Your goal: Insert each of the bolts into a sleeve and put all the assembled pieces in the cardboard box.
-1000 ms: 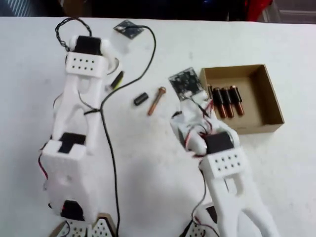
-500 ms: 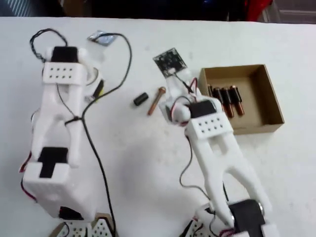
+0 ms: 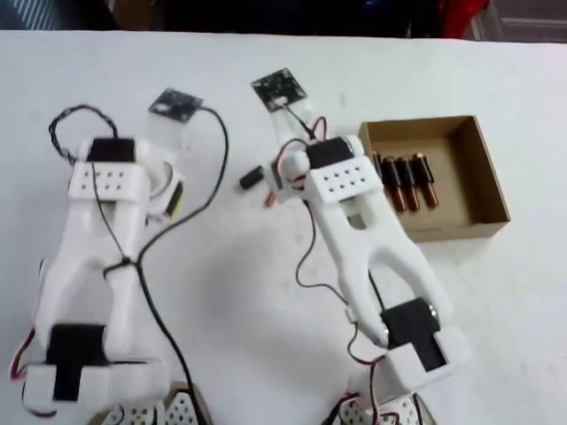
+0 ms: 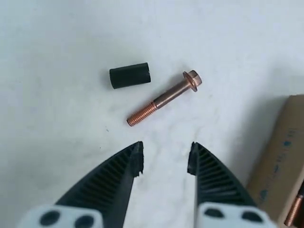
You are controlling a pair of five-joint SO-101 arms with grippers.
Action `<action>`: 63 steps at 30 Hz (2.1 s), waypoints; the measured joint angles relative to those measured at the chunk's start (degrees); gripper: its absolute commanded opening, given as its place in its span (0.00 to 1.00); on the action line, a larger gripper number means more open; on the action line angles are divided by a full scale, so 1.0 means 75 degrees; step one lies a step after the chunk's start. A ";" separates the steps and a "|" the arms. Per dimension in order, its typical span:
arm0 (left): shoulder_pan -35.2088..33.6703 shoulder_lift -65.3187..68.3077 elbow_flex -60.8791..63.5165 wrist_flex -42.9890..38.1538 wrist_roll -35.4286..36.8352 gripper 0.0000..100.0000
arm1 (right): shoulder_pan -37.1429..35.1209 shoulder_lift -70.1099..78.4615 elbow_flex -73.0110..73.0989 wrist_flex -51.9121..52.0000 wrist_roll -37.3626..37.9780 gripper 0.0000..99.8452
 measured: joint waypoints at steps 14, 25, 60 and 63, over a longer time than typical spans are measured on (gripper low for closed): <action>0.0000 -0.2860 0.3095 -0.1102 0.0000 0.02 | 0.0035 0.1371 -0.1582 0.0000 0.4278 0.15; -0.0270 -0.4267 0.4571 -0.2297 0.0000 0.02 | 0.0105 0.2673 -0.1911 -0.0914 0.7678 0.15; -0.2848 -0.4372 0.4689 -0.2532 0.0000 0.02 | -0.0164 0.3188 -0.1911 -0.1629 1.0854 0.15; -0.2848 -0.4372 0.4689 -0.2532 0.0000 0.02 | -0.0340 0.3188 -0.1911 -0.1629 1.0878 0.15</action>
